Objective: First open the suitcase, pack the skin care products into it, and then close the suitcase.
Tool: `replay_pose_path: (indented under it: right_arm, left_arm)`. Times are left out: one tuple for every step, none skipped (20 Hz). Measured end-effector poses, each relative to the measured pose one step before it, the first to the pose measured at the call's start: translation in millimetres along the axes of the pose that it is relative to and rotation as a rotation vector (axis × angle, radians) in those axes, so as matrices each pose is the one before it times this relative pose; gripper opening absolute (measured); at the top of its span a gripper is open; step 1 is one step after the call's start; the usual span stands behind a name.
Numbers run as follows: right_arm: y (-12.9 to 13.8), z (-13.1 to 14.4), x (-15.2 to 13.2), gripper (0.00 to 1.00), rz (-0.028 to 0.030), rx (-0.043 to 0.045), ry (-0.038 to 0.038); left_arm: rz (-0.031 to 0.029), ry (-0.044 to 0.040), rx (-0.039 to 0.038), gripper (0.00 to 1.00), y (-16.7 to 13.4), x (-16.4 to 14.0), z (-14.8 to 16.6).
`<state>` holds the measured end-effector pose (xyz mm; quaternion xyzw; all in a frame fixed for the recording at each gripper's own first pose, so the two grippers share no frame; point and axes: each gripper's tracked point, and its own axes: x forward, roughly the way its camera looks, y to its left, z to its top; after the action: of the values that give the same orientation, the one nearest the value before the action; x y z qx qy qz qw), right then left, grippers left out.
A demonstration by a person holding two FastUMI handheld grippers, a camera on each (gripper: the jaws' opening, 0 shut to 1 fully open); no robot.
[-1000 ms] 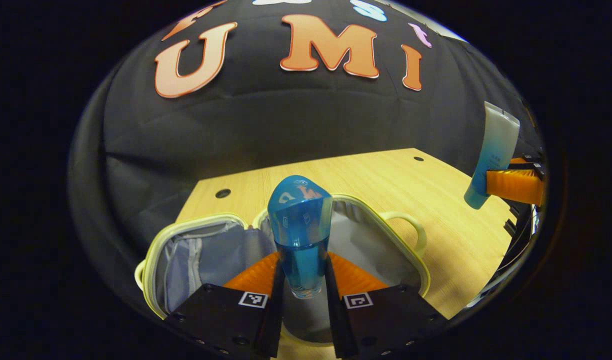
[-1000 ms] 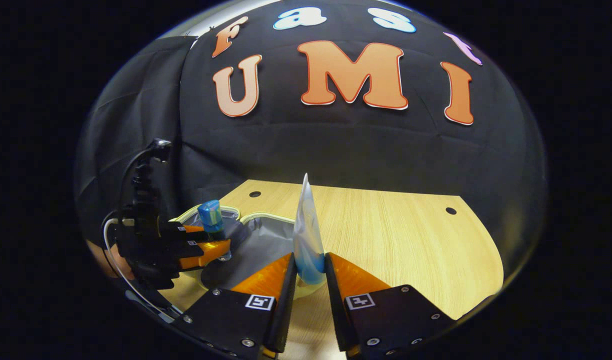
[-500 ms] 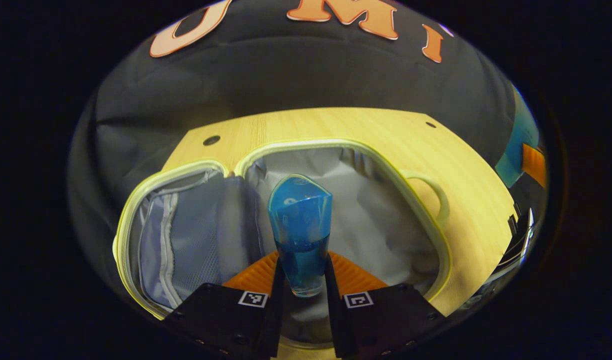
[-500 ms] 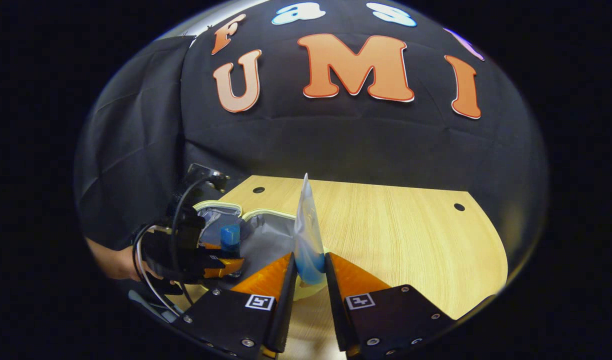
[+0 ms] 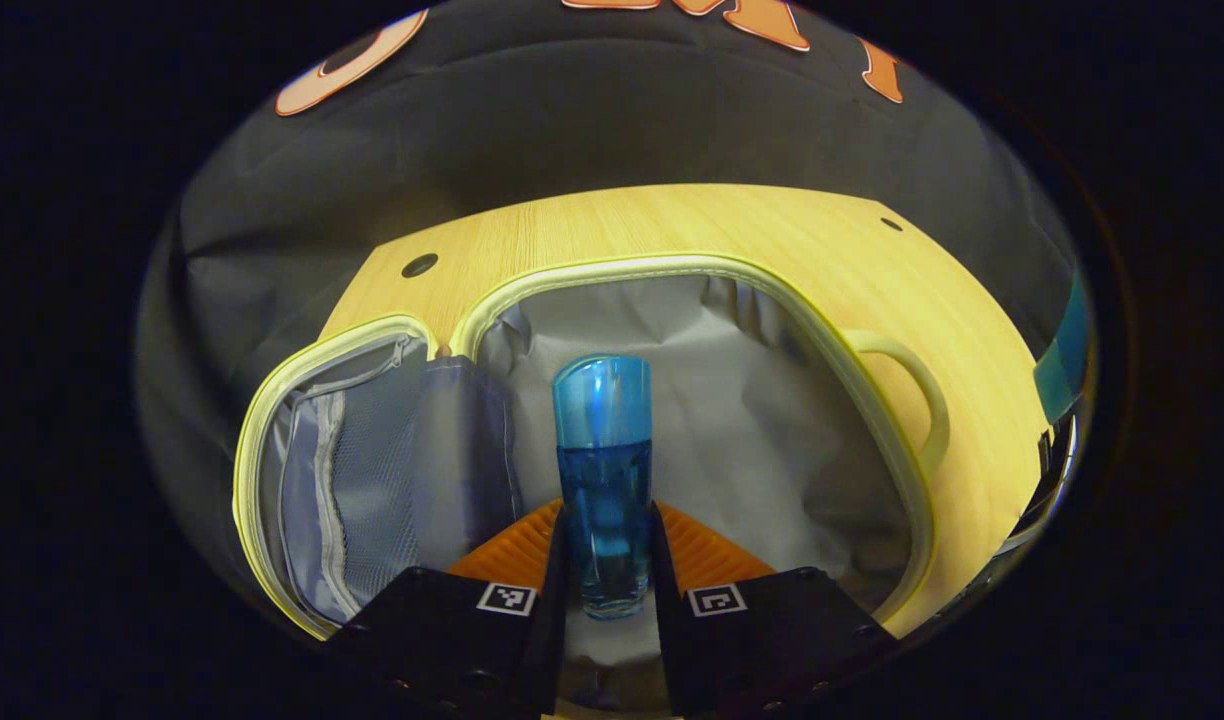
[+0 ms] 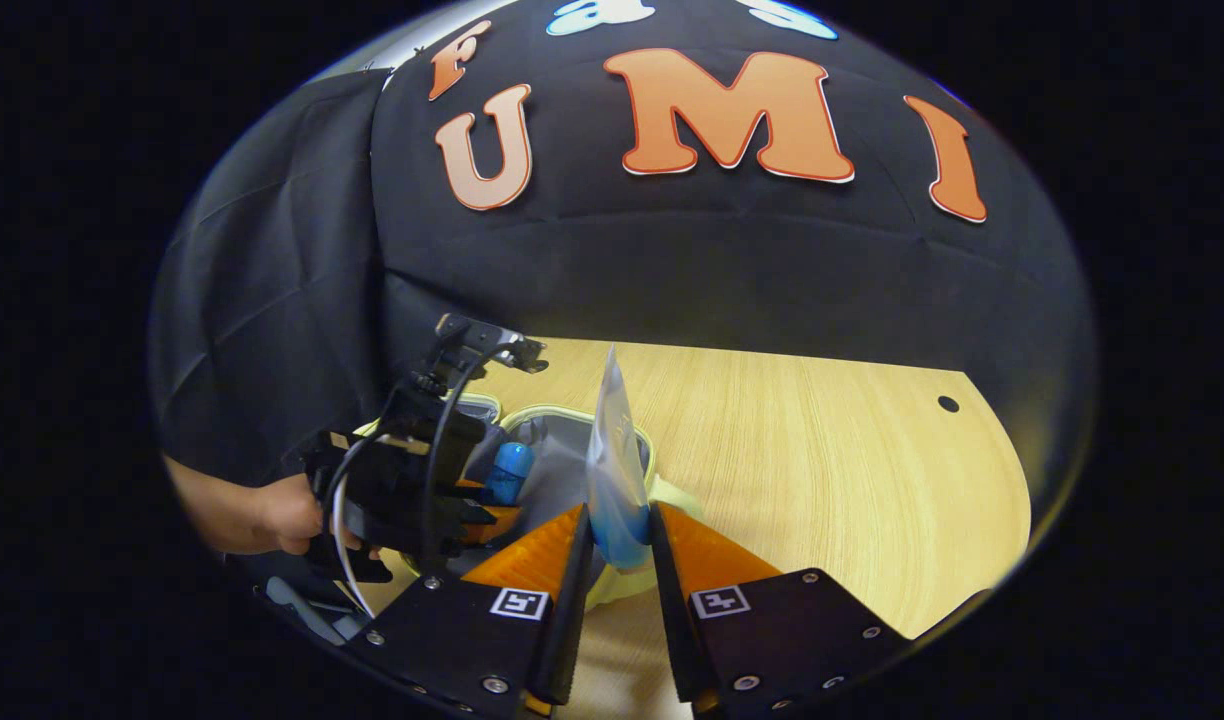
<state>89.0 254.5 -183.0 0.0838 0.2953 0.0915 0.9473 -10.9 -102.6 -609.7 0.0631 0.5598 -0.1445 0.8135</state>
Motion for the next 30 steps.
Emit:
replay_pose_path:
  right_arm:
    - [0.68,-0.38,1.63,0.38,0.00432,0.00155,0.00504]
    - [0.62,-0.92,0.52,0.38,0.00535,0.00277,0.00510]
    - [0.35,-0.67,0.52,0.38,0.00674,0.00354,0.00271]
    - [0.16,-0.60,0.60,0.38,0.00446,0.00381,0.00182]
    - [1.68,-1.69,1.18,0.38,0.01063,0.00490,0.00946]
    - [0.10,-1.55,1.59,0.38,0.00487,0.00281,0.00567]
    - [1.02,-0.38,1.88,0.38,0.00841,0.00257,0.00429]
    - [0.66,-1.95,1.00,0.38,0.00659,0.00506,0.00507]
    - [1.15,-1.40,0.62,0.38,0.00894,0.00743,0.00960]
    - [1.07,-1.13,0.99,0.38,0.00659,0.00529,0.00664]
    - [1.12,-0.62,1.18,0.38,0.00884,0.00302,0.00338]
    - [0.34,-1.51,1.28,0.38,0.00753,0.00255,0.00678]
    - [0.56,-2.20,2.04,0.38,0.00905,0.00147,0.00876]
    - [-0.11,-1.83,3.38,0.38,0.00149,-0.00307,0.00431]
    - [0.42,-2.50,4.55,0.38,0.00156,-0.00833,0.00529]
    - [1.62,-2.93,5.42,0.38,0.00441,-0.00558,0.01579]
    - [2.65,-2.73,3.83,0.38,0.00973,-0.00257,0.01789]
    - [3.01,0.69,6.54,0.38,0.01151,-0.00098,0.01412]
    - [2.24,-0.33,4.95,0.38,0.01138,0.00035,0.00997]
    - [2.07,-4.03,3.63,0.37,0.01128,0.00218,0.01198]
    - [3.12,-3.37,2.66,0.38,0.01208,0.00429,0.01429]
    - [2.01,-3.61,3.91,0.38,0.00871,0.00399,0.01472]
    - [0.90,-3.55,4.92,0.38,0.00598,0.00412,0.01637]
    - [2.57,-3.58,4.33,0.38,0.00747,0.00516,0.01926]
    - [2.26,-4.51,5.57,0.38,0.00926,0.00768,0.02131]
    - [1.74,-3.58,6.23,0.38,0.00683,0.00682,0.02288]
    - [2.01,-3.39,6.96,0.38,0.00357,0.00726,0.02022]
    - [2.26,-3.51,7.31,0.38,0.00320,0.00724,0.02218]
    - [0.76,-3.88,6.27,0.38,-0.00032,0.00828,0.02550]
    - [-0.41,-7.44,4.32,0.38,-0.00160,0.00872,0.03048]
  left_arm:
    - [0.00225,0.02494,-0.01379,0.41,-0.25,5.50,-5.03]
    - [0.00716,0.02682,-0.01411,0.40,1.72,7.15,-4.77]
    - [0.01749,0.00886,0.00145,0.40,3.53,1.67,-0.55]
    - [0.00244,-0.00771,0.00482,0.41,1.83,2.29,1.25]
    - [0.00027,0.00385,0.00890,0.40,-2.97,2.79,0.75]
    - [0.00690,0.00754,0.00102,0.41,-0.05,-3.03,-0.83]
    - [0.00482,0.00174,-0.00532,0.42,-0.04,0.01,-0.26]
    - [0.00064,-0.00582,-0.00486,0.43,-1.09,-1.19,1.19]
    - [0.00499,-0.00794,-0.00008,0.43,1.65,-1.17,1.56]
    - [-0.00516,-0.01110,0.00540,0.42,-0.89,-3.53,1.86]
    - [0.00074,-0.00994,0.00831,0.44,-0.03,-2.56,2.48]
    - [0.01075,-0.01142,0.00646,0.46,3.59,-3.68,1.97]
    - [0.00142,-0.01966,-0.00177,0.51,0.80,-2.88,3.63]
    - [-0.01313,-0.01213,-0.00929,0.53,-1.78,-4.74,0.44]
    - [-0.01132,-0.01434,-0.01194,0.52,-2.08,-4.48,0.79]
    - [-0.00836,-0.01566,-0.00532,0.62,-2.98,-5.39,2.17]
    - [0.01167,-0.01408,0.00040,0.72,1.71,-6.88,1.70]
    - [0.01847,-0.02272,0.00209,0.80,3.98,-6.56,3.79]
    - [0.01949,-0.01795,0.00279,0.83,6.06,-6.02,3.11]
    - [0.01597,-0.01789,0.00095,0.85,4.67,-7.55,2.40]
    - [0.01882,-0.01820,0.00678,0.85,7.26,-6.13,3.42]
    - [0.03873,-0.01239,0.01115,0.86,11.63,-7.36,1.91]
    - [0.03136,-0.01251,0.00990,0.82,12.54,-5.26,0.99]
    - [0.03645,-0.01355,0.00377,0.88,13.18,-6.30,-0.06]
    - [0.03457,-0.01432,0.00209,0.88,13.49,-4.07,0.60]
    - [0.03003,-0.01156,-0.00802,0.88,12.99,-4.60,-1.47]
    - [0.02188,-0.00839,-0.01431,0.84,10.32,-4.72,-2.53]
    - [0.01975,0.00271,-0.01380,0.88,10.27,-2.89,-5.50]
    - [0.01964,0.00720,-0.01460,0.88,10.09,-2.58,-6.63]
    - [0.01377,0.00492,-0.01677,0.88,6.75,-1.81,-5.04]
